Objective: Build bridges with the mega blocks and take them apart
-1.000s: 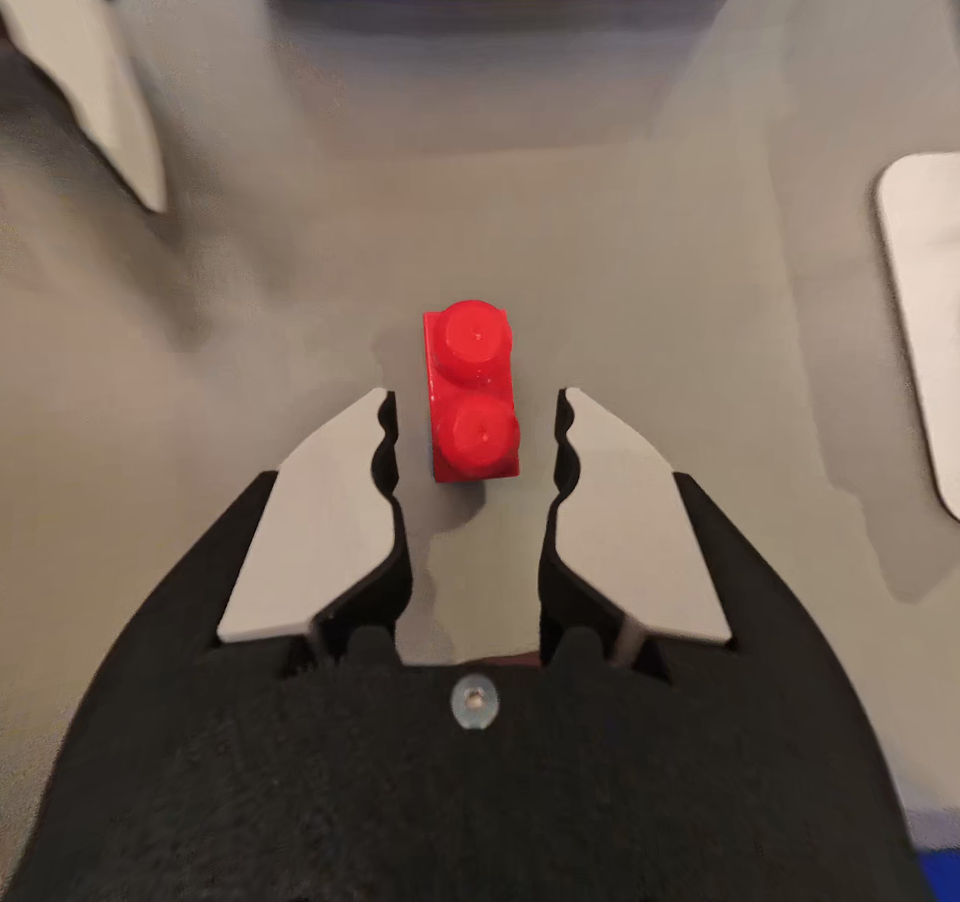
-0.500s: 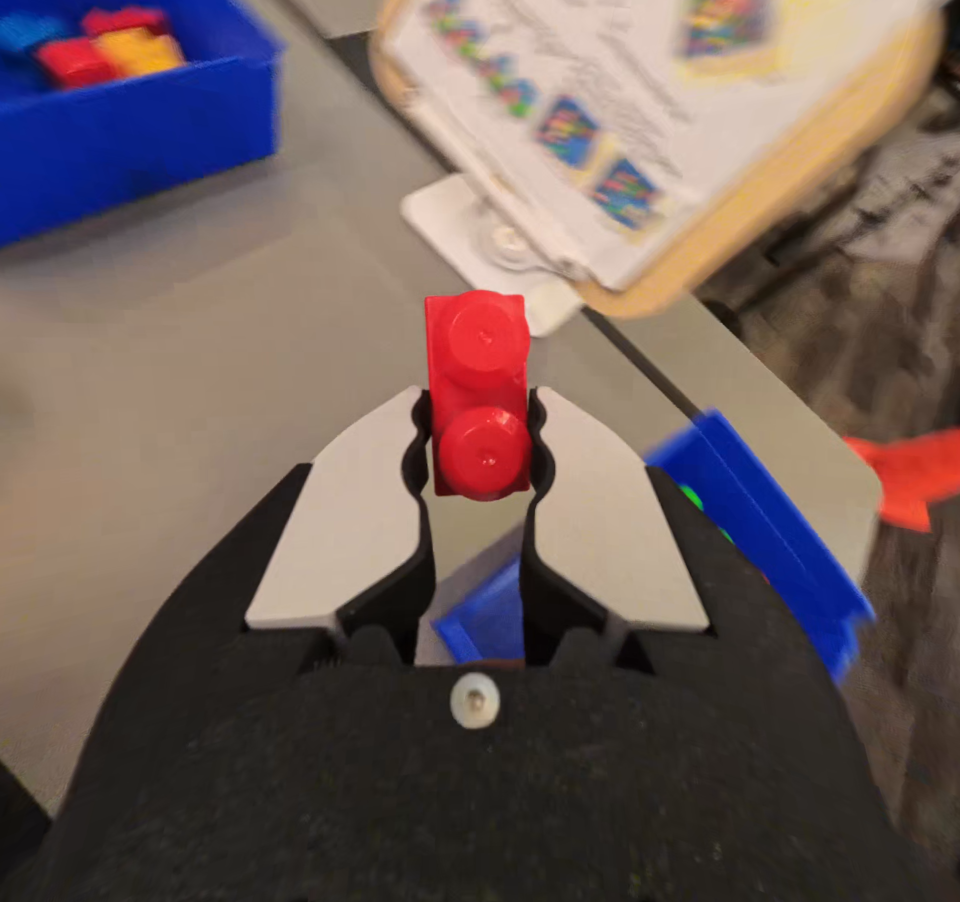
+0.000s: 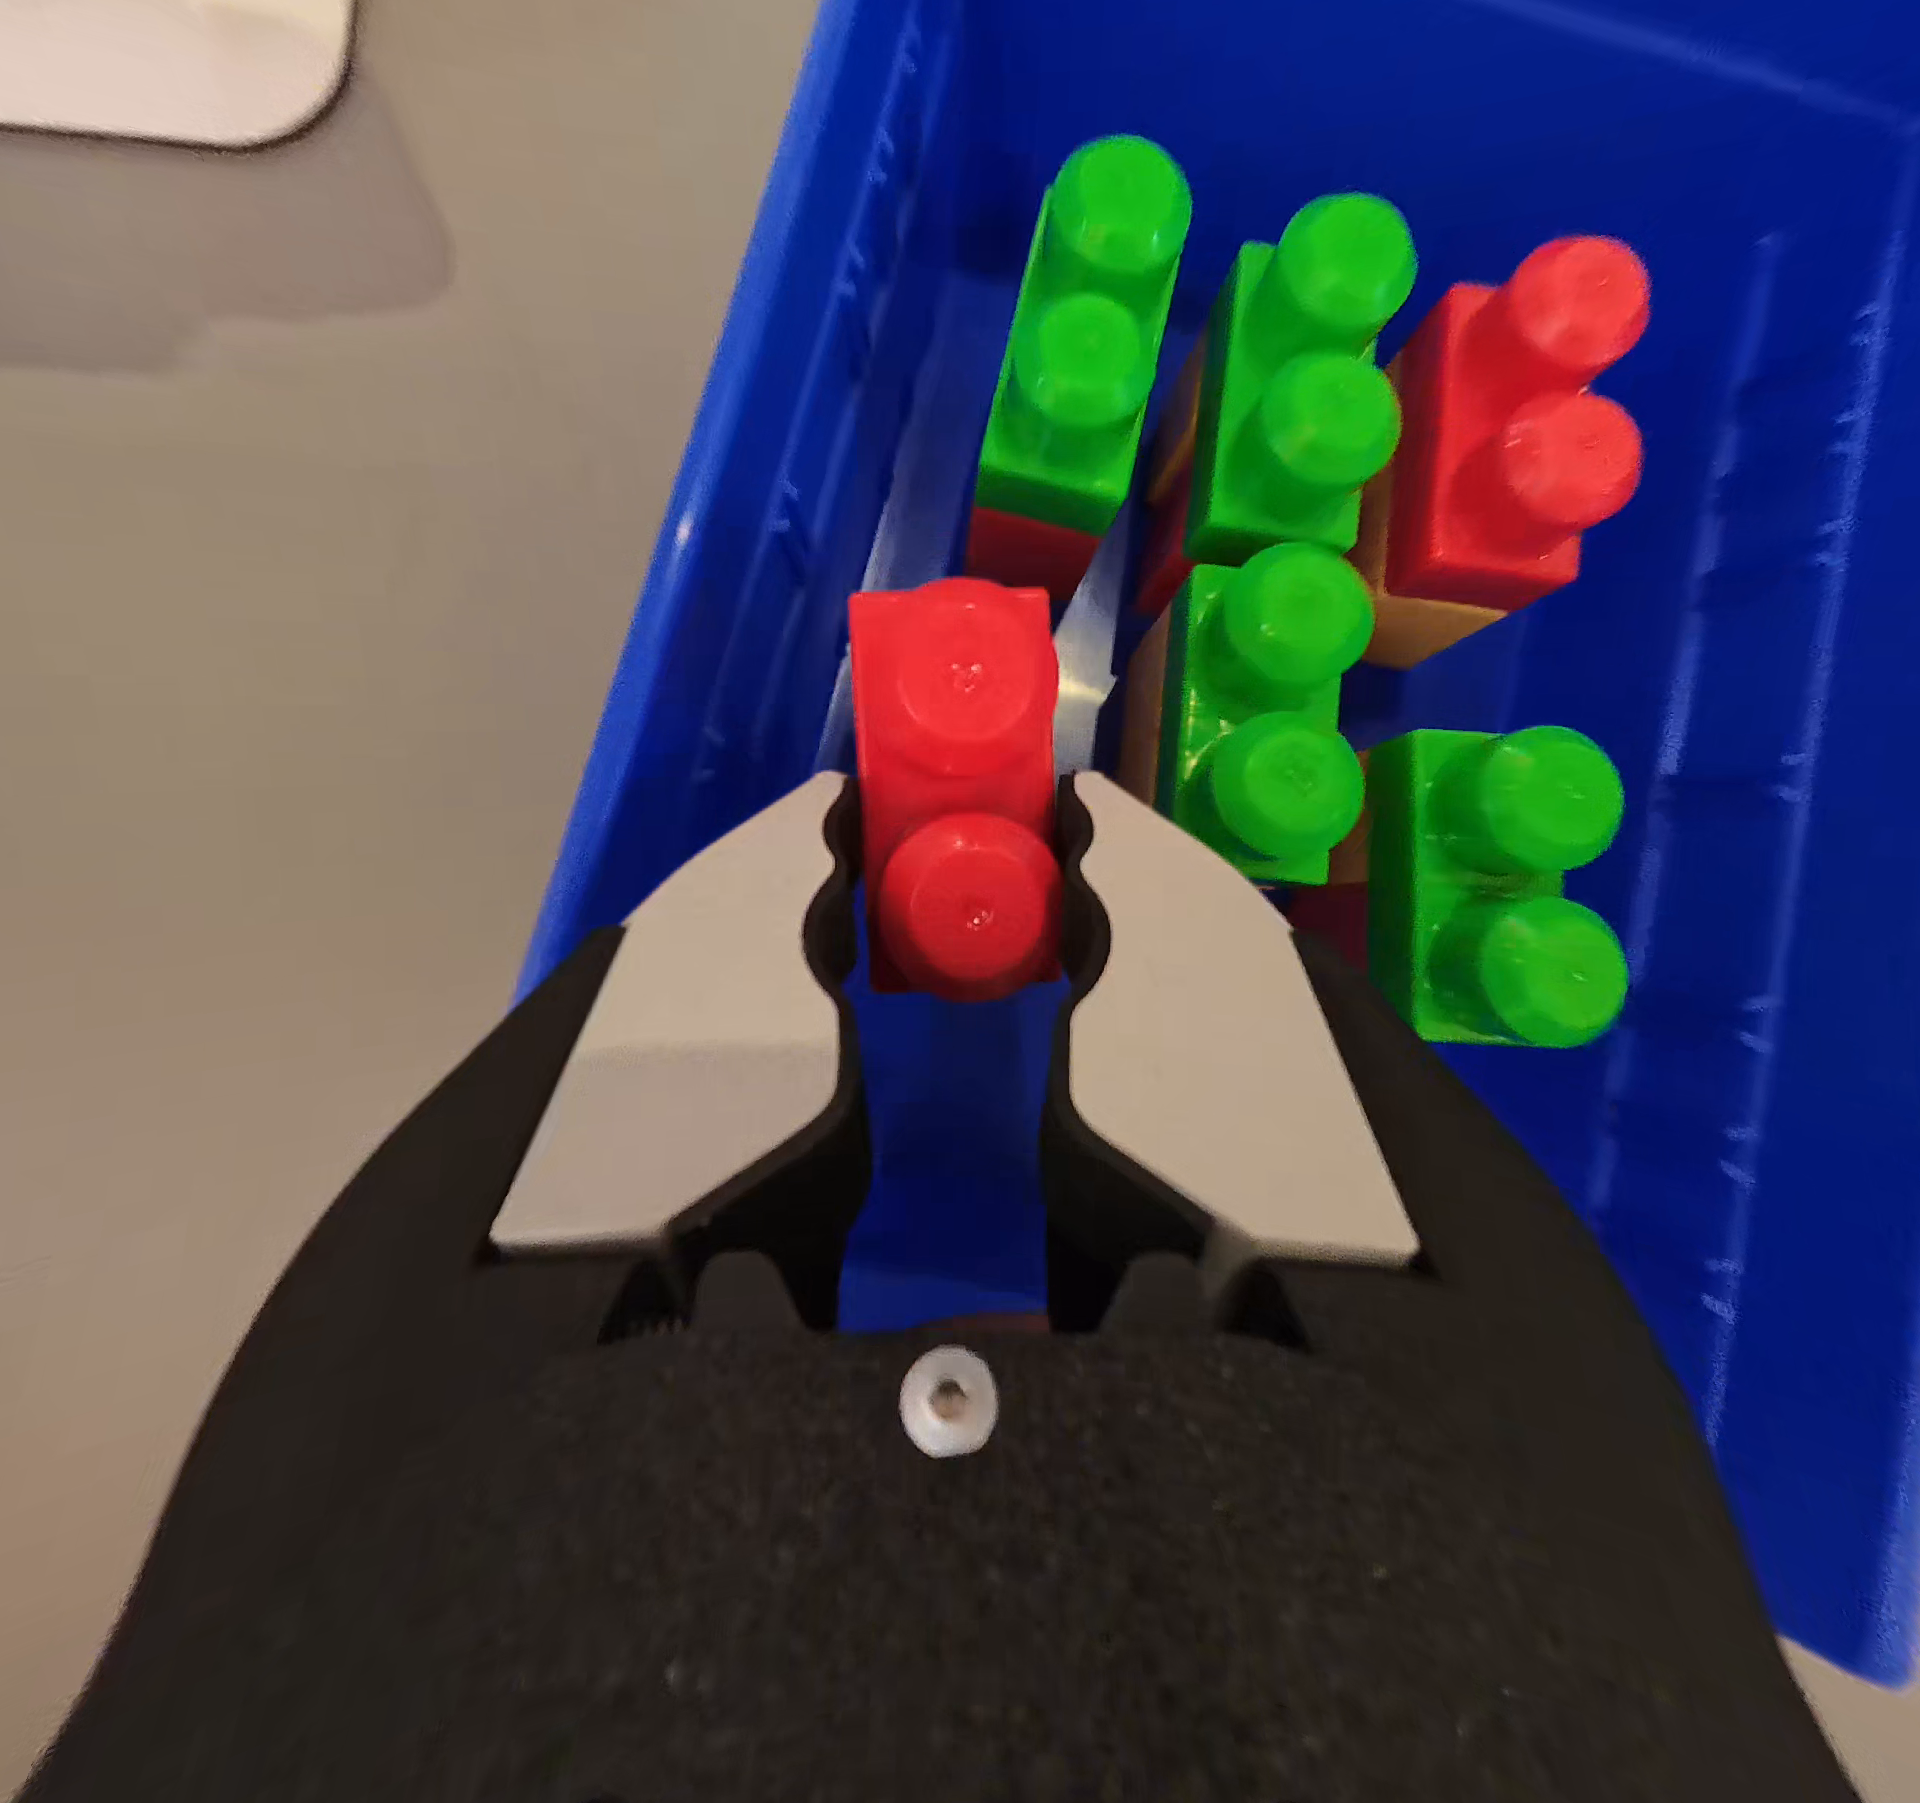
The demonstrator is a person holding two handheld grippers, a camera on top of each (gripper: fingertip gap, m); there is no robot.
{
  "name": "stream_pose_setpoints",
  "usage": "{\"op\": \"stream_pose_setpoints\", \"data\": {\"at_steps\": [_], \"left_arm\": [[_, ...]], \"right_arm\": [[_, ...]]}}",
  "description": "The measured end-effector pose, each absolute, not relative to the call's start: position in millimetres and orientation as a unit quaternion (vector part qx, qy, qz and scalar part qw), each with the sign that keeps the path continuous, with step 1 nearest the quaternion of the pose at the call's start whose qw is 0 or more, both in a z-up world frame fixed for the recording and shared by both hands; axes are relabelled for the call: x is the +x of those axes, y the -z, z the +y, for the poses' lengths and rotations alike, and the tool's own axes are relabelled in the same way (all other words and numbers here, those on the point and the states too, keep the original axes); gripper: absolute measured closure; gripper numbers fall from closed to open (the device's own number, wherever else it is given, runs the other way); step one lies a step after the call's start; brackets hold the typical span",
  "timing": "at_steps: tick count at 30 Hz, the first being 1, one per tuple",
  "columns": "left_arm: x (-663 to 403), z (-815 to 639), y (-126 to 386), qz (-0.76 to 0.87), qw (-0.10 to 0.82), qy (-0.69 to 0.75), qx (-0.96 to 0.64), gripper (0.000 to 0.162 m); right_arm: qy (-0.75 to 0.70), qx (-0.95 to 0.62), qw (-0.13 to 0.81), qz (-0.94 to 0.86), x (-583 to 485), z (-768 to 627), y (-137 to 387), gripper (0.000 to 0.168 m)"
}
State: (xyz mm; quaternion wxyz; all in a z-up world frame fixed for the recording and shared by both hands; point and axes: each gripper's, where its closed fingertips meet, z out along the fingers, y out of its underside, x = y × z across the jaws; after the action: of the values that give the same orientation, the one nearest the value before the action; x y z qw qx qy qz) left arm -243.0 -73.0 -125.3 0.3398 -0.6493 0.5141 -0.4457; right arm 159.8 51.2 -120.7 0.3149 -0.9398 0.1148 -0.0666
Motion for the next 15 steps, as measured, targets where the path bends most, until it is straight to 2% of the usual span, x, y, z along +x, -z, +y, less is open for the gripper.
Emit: {"op": "stream_pose_setpoints", "data": {"at_steps": [6,10,12,15], "left_arm": [[-244,-73,126,0.509,0.329,0.457,-0.651,0.115],[-244,-71,125,0.509,0.332,0.455,-0.651,0.115],[-245,-70,124,0.506,0.335,0.457,-0.650,0.114],[-248,-68,121,0.496,0.337,0.463,-0.653,0.114]], "right_arm": [[0.080,-0.953,0.268,0.115,167,62,148,0.133],[0.081,-0.949,0.283,0.109,171,67,146,0.130],[0.075,-0.940,0.318,0.102,167,63,125,0.110],[0.098,-0.898,0.425,0.065,153,38,60,0.111]]}}
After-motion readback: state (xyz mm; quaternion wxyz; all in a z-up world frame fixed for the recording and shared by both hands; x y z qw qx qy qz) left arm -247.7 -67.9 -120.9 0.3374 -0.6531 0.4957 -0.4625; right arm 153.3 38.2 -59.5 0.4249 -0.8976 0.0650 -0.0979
